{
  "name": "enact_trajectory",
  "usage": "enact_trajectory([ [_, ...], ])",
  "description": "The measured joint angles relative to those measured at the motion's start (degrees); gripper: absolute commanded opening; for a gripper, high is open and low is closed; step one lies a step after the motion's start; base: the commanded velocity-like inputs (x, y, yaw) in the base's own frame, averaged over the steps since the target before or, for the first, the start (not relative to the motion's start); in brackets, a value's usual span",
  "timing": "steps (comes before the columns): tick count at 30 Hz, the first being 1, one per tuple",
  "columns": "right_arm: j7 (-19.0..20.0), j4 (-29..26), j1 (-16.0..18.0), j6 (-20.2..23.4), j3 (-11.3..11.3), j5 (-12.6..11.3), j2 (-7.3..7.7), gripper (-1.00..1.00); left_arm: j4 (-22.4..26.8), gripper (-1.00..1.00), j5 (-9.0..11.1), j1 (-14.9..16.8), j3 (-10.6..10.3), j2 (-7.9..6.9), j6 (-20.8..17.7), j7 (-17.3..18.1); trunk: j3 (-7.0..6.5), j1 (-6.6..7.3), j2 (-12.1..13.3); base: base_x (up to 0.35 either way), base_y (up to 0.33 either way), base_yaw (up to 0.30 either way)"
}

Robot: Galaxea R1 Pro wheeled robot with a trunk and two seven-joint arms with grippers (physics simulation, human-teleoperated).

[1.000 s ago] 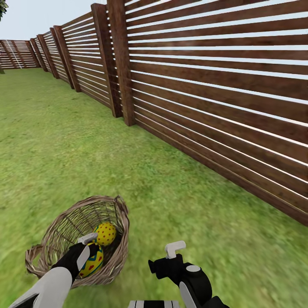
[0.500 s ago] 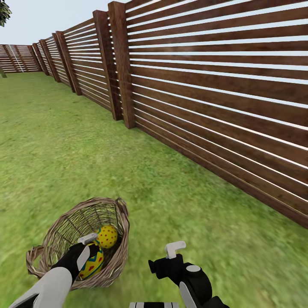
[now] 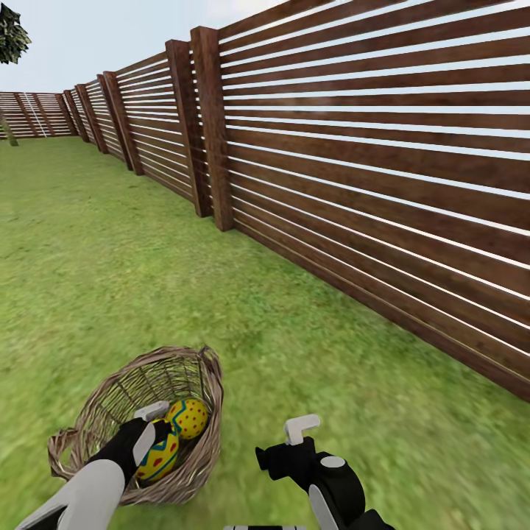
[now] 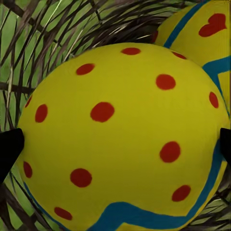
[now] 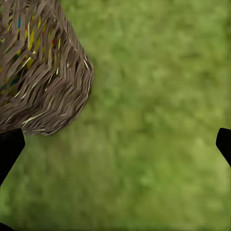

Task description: Take the three Easter eggs out of the wicker basket on the lawn in the garden, then place them on the lawn next to a single tree (choose any tree) so that all three eggs are next to the same tree and none are left in the basket.

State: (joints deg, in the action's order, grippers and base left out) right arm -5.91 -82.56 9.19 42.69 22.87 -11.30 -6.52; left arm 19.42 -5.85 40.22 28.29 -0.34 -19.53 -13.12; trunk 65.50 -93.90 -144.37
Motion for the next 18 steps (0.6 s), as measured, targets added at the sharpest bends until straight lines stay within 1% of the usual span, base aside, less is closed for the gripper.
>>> enact_trajectory([
  [2, 0.0, 0.0, 0.0, 0.0, 0.0, 0.02, 0.0, 1.0, 0.0, -1.0, -0.03, 0.0, 0.03, 0.15, -0.06, -0.34, 0.0, 0.0, 0.0, 0.0, 0.0, 0.0],
  [5, 0.0, 0.0, 0.0, 0.0, -0.01, 0.01, -0.01, 1.0, 0.02, -1.0, -0.08, 0.0, 0.07, 0.32, -2.15, -0.58, -0.66, 0.08, 0.04, 0.0, 0.0, 0.0],
  [7, 0.0, 0.0, 0.0, 0.0, -0.01, 0.01, -0.01, 1.0, 0.01, -1.0, -0.06, 0.0, 0.05, 0.27, -2.68, -0.67, -1.1, 0.13, 0.06, 0.0, 0.0, 0.0],
  [13, 0.0, 0.0, 0.0, 0.0, 0.03, -0.04, -0.05, 1.0, 0.0, -1.0, 0.26, 0.01, 0.11, 0.2, -2.93, -0.4, -2.43, 0.29, 0.14, 0.0, 0.0, 0.0],
  [18, 0.0, 0.0, 0.0, 0.0, 0.16, -0.02, -0.06, 1.0, 0.31, -1.0, 0.23, 0.02, 0.12, 0.21, -2.81, -0.68, -3.54, 0.41, 0.21, -0.088, 0.0, 0.0],
])
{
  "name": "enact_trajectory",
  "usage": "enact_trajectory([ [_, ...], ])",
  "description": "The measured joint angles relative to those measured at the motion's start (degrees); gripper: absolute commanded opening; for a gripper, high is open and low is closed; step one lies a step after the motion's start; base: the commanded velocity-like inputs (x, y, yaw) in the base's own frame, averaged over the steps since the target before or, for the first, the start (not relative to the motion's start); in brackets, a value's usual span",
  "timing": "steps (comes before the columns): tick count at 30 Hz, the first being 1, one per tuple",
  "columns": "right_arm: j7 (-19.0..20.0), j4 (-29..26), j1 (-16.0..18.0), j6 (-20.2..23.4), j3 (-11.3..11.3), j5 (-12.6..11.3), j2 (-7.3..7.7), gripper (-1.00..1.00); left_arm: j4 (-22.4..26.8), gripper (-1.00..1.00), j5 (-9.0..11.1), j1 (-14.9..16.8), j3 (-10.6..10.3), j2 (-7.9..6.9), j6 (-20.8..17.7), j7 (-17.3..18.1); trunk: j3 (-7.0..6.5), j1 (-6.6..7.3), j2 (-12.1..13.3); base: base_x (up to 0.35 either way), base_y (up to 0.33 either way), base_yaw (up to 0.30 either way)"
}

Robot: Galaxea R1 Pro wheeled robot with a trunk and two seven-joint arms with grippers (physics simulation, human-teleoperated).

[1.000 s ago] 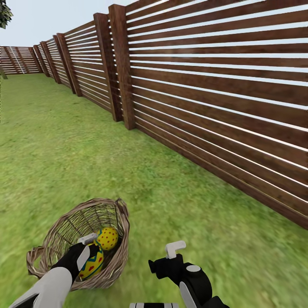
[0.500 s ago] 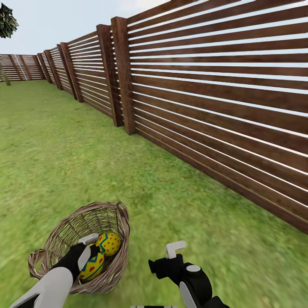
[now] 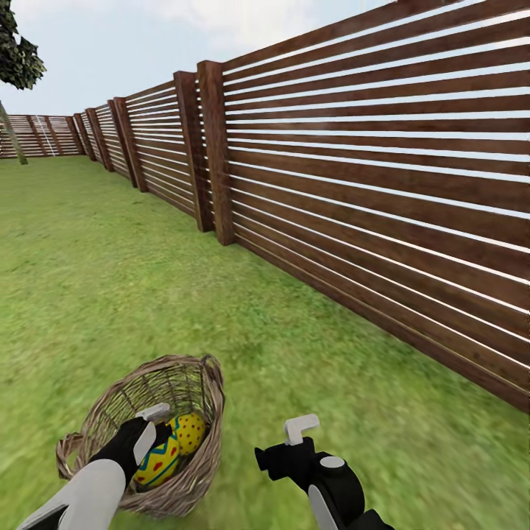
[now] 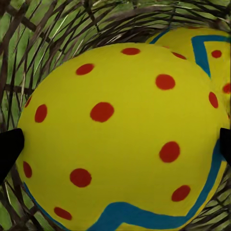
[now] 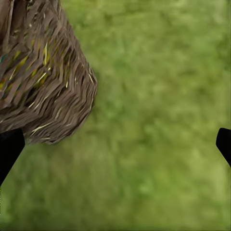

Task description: Take the three Easter eggs out of the wicker basket on the lawn in the garden, then place them on the lawn next to a single tree (choose any tree) so that all three eggs are next to the same tree and none are left in the basket.

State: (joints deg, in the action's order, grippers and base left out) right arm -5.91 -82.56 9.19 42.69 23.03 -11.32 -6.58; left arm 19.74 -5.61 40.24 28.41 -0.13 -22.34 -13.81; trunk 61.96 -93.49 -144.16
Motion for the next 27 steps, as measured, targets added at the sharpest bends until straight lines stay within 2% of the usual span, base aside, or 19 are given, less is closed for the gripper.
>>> enact_trajectory([
  [27, 0.0, 0.35, 0.0, 0.0, -0.23, 0.05, -0.02, 1.0, 0.39, -1.0, 0.41, -0.02, 0.07, 0.18, 0.54, -0.18, -5.99, 0.7, 0.36, -0.002, 0.0, 0.0],
])
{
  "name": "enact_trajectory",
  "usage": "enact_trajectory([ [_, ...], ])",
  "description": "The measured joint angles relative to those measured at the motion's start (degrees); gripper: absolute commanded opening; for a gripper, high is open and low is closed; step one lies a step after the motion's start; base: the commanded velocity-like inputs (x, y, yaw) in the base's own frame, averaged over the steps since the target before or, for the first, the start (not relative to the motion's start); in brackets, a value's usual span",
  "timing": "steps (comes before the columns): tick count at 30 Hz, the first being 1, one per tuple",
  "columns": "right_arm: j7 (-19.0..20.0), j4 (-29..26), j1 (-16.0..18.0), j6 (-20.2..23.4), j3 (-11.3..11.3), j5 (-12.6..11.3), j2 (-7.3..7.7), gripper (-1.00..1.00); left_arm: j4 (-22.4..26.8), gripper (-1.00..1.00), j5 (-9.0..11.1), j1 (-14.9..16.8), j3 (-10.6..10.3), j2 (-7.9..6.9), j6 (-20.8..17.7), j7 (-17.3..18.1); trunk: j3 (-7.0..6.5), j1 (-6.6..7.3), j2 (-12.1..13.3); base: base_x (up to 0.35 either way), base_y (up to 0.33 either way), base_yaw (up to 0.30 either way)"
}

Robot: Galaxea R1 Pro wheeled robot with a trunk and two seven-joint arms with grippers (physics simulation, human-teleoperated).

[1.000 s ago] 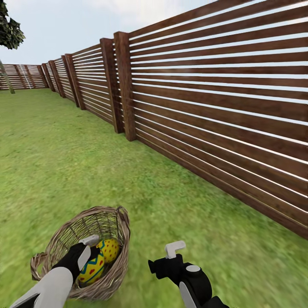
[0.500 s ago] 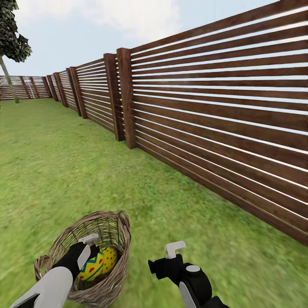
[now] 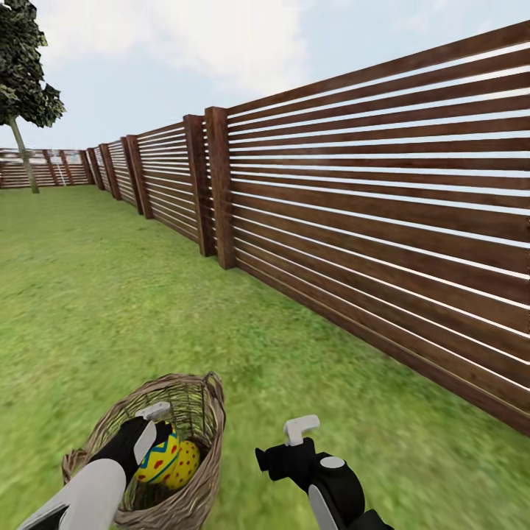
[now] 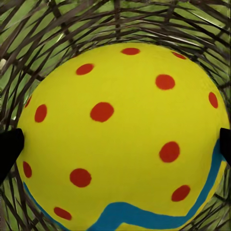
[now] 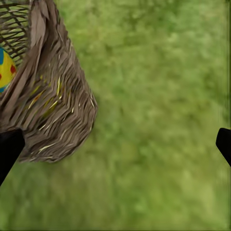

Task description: Take the three Easter eggs out of the wicker basket on the lawn in the garden, then place them on the lawn next to a single tree (choose any tree) so that all three eggs are next to the same tree and none are left in the basket.

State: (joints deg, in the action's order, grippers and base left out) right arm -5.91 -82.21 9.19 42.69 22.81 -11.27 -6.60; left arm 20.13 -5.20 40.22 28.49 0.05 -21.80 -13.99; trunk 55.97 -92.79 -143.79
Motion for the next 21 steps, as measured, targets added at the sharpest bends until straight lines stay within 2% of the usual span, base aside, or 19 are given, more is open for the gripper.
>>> enact_trajectory([
  [21, 0.0, 0.0, 0.0, 0.0, -0.01, -0.11, 0.0, 1.0, -0.06, -1.0, -0.09, 0.0, 0.0, 0.01, 0.0, 0.0, -4.66, 0.54, 0.28, 0.0, 0.0, 0.0],
])
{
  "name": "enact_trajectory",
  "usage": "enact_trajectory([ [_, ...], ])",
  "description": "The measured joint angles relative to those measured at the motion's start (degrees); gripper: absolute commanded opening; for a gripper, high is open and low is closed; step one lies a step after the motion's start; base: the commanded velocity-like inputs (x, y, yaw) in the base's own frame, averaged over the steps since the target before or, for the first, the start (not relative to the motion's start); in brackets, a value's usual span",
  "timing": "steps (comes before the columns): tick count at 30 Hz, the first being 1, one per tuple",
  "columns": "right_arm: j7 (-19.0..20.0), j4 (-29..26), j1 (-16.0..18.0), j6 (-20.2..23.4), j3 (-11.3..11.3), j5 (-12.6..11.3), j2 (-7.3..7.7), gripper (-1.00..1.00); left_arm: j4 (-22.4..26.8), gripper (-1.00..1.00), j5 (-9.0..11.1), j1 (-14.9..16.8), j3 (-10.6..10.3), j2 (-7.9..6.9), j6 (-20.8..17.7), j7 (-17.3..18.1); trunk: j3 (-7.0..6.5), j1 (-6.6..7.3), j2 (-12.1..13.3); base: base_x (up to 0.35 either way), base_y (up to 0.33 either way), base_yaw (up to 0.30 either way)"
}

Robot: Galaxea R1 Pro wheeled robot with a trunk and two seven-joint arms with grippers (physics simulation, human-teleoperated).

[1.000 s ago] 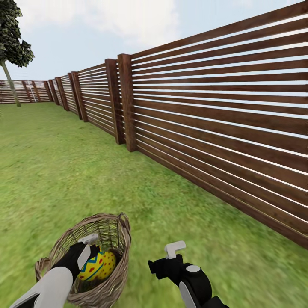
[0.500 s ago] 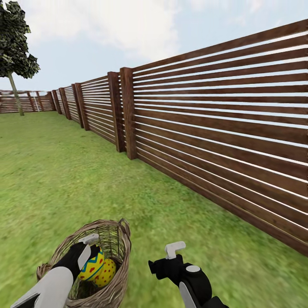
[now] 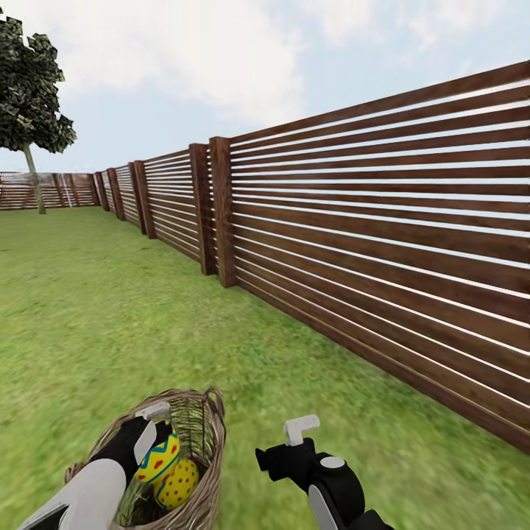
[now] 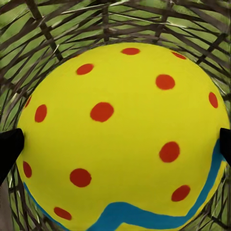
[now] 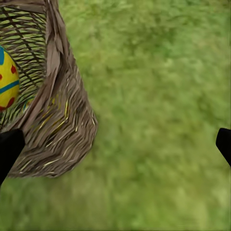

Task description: Take the three Easter eggs out of the wicker basket on the lawn in the garden, then place them on the lawn next to a single tree (choose any tree) so that all three eggs are next to the same tree and none are left in the basket.

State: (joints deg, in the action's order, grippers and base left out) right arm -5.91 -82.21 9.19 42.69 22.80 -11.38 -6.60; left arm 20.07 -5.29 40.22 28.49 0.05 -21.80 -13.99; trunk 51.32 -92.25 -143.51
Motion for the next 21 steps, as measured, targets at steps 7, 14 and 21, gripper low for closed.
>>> enact_trajectory([
  [7, 0.0, 0.0, 0.0, 0.0, -0.02, 0.01, 0.0, 1.0, -0.03, -1.0, -0.05, 0.0, 0.11, 0.14, 0.06, -0.29, -1.55, 0.16, 0.1, -0.081, 0.0, 0.0],
  [14, 0.0, 0.0, 0.0, 0.0, -0.02, 0.11, 0.0, 1.0, 0.05, -1.0, 0.14, 0.0, 0.15, 0.18, 0.08, -0.25, -3.1, 0.34, 0.19, -0.112, 0.0, 0.0],
  [21, 0.0, 0.0, 0.0, 0.0, 0.02, 0.12, 0.0, 1.0, 0.07, -1.0, 0.1, 0.0, 0.08, 0.39, 0.19, -0.29, -4.66, 0.54, 0.28, -0.056, 0.0, 0.0],
])
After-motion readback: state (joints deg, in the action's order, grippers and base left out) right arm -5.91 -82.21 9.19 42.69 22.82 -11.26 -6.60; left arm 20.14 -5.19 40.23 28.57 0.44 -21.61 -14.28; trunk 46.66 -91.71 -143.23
